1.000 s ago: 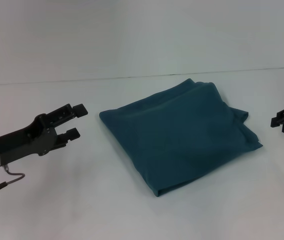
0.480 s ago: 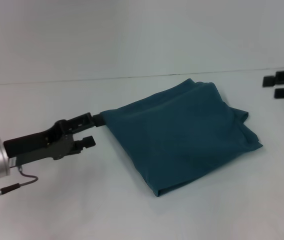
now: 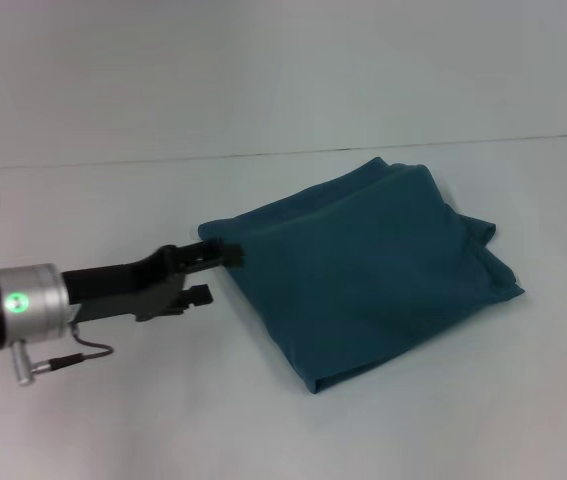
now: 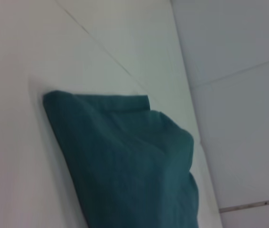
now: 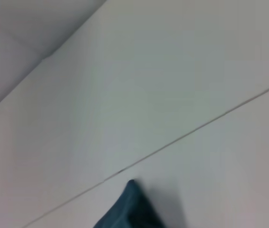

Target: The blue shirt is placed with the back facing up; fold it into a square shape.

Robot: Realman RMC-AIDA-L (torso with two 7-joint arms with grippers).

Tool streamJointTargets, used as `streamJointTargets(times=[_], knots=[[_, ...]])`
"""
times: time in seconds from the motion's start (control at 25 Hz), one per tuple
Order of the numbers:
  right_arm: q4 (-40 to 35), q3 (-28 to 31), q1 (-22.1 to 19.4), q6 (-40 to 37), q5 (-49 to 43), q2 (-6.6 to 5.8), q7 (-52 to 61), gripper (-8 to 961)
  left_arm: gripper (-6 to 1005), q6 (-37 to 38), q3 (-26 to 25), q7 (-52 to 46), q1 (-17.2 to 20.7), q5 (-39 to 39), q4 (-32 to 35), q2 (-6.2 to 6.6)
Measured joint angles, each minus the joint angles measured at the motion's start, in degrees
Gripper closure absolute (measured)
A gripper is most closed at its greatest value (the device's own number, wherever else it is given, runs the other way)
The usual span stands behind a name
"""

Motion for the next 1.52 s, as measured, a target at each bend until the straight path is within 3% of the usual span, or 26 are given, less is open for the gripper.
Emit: streamJointTargets(times=[0.36,1.04,1.52], knots=[[2.1,-0.3,-0.9,1.6,-0.8,-0.57,-0.2,26,81,-8.3,6.9,-0.6,-5.8,0.3,-6.0,-0.32],[2.2,0.0,-0.6,1.7,-0.9,-0.09,-0.4,26,83,-16.6,11.3,-2.3,-7.1,0.3,-6.6,-2.86],[2.6,0.1,-0.7,1.8,-0.6,-0.09,-0.4,26,85,-20.0,11.6,-1.4,-11.1,0.3,-9.9,-4.39]])
